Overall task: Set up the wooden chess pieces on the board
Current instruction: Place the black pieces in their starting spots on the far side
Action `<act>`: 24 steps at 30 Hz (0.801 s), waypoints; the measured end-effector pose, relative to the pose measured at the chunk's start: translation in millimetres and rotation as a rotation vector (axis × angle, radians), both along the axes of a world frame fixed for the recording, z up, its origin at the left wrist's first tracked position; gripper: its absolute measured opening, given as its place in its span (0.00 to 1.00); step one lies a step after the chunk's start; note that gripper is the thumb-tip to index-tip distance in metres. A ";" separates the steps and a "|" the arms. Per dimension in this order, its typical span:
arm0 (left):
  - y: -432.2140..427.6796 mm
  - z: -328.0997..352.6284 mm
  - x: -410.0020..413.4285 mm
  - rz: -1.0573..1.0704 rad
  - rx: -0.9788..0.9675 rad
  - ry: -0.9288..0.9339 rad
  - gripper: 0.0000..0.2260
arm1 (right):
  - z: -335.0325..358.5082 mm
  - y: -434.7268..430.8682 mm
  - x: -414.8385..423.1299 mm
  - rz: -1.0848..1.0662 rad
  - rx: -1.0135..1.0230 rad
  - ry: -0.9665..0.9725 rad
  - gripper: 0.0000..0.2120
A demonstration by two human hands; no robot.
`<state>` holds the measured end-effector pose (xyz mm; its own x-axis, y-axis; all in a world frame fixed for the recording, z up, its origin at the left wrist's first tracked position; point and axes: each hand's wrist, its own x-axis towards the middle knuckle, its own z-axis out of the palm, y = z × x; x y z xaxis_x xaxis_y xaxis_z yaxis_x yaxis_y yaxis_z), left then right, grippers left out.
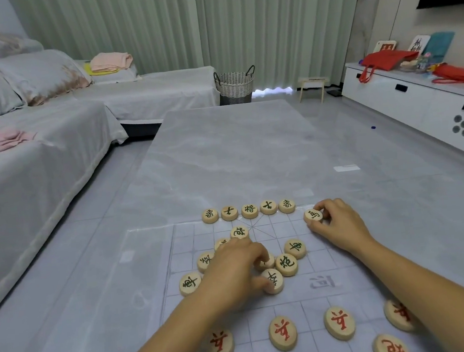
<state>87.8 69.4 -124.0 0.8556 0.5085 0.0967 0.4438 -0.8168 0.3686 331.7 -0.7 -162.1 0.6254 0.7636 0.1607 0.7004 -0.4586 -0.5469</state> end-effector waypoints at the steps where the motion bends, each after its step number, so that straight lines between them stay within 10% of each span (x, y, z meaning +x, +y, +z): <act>1: 2.4 -0.2 -1.8 0.007 -0.028 -0.013 0.17 | -0.1 -0.2 0.5 -0.001 0.000 0.003 0.14; 17: 76.6 15.0 -46.1 0.441 -0.288 -0.286 0.06 | -0.8 1.2 3.5 0.015 0.002 0.011 0.13; 24: 79.6 5.1 -79.6 0.419 -0.510 -0.073 0.05 | -1.9 1.9 3.8 0.019 0.006 0.017 0.12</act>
